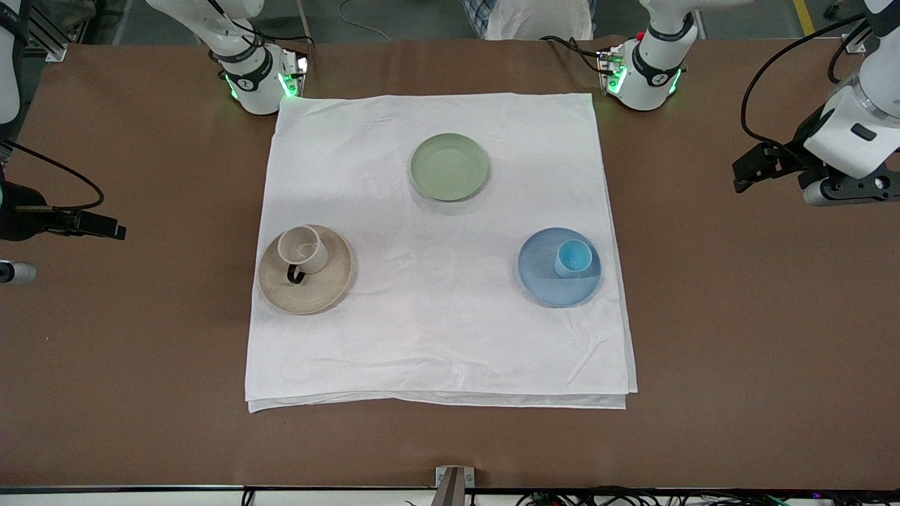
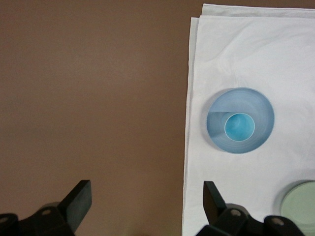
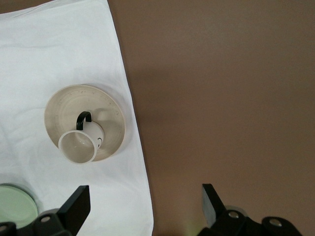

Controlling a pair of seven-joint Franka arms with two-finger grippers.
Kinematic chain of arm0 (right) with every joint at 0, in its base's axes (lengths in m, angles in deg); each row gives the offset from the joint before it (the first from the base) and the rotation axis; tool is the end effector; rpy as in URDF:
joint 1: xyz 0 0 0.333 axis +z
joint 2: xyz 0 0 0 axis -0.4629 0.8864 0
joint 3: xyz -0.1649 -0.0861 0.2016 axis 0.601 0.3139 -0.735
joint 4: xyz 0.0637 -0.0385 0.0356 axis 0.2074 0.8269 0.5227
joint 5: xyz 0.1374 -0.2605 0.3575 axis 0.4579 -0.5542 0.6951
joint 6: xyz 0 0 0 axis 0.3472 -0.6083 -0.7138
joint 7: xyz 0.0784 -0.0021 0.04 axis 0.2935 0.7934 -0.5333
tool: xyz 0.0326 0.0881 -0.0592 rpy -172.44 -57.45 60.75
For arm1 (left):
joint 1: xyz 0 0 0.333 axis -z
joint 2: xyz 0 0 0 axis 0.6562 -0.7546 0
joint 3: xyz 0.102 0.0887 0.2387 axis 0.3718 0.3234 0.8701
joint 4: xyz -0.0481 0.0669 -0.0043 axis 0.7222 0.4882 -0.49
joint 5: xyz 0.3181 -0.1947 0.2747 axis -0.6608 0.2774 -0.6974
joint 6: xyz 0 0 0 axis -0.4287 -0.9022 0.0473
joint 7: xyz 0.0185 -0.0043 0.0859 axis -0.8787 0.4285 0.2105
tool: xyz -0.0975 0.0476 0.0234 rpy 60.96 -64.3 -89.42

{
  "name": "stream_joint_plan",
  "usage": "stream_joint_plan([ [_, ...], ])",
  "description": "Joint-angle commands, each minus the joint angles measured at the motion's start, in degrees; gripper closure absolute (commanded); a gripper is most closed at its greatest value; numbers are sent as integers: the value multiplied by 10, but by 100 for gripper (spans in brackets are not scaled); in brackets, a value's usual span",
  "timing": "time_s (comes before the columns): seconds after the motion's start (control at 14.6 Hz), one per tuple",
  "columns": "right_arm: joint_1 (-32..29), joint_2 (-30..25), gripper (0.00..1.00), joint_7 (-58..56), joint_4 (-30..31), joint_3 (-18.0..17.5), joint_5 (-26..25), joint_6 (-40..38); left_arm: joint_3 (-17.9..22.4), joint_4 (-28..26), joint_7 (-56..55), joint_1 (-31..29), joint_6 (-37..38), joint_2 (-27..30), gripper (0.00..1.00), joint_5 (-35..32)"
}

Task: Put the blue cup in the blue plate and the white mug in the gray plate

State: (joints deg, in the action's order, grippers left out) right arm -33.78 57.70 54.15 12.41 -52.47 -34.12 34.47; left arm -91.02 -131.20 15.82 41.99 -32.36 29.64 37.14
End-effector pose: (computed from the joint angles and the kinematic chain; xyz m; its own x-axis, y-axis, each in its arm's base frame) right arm 0.6734 -0.0465 0.5073 0.9764 -0.0894 -0.1968 -0.1002 -0.9939 -0.0455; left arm 0.6174 -0.0832 0.5698 0.9991 0.0306 -0.0277 0.0294 -0.9986 -0.0441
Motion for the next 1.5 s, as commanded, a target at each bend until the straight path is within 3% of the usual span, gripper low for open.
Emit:
stream_joint_plan([
  [0.0, 6, -7, 0, 9, -4, -7, 7, -27, 0, -11, 12, 0, 7, 14, 0, 12],
  [0.27, 32, -31, 0, 7, 7, 0, 0, -35, 0, -10, 13, -3, 7, 22, 0, 38],
  [0.41, 43, -63, 0, 2, 43, 10, -2, -22, 1, -10, 14, -3, 7, 25, 0, 41],
  [0.68, 73, -138, 0, -48, 129, 65, -1, 14, 0, -11, 14, -3, 7, 34, 0, 41],
  [0.96, 74, -230, 0, -50, 219, 63, -8, 45, 5, -10, 22, -4, 14, 38, 0, 41],
  [1.23, 74, -267, 0, -50, 223, 57, -22, 38, 6, -4, 41, -16, 18, 38, 0, 41],
  [1.44, 75, -265, 0, -50, 223, 57, -23, 41, 5, 8, 37, -16, 25, 34, 0, 37],
])
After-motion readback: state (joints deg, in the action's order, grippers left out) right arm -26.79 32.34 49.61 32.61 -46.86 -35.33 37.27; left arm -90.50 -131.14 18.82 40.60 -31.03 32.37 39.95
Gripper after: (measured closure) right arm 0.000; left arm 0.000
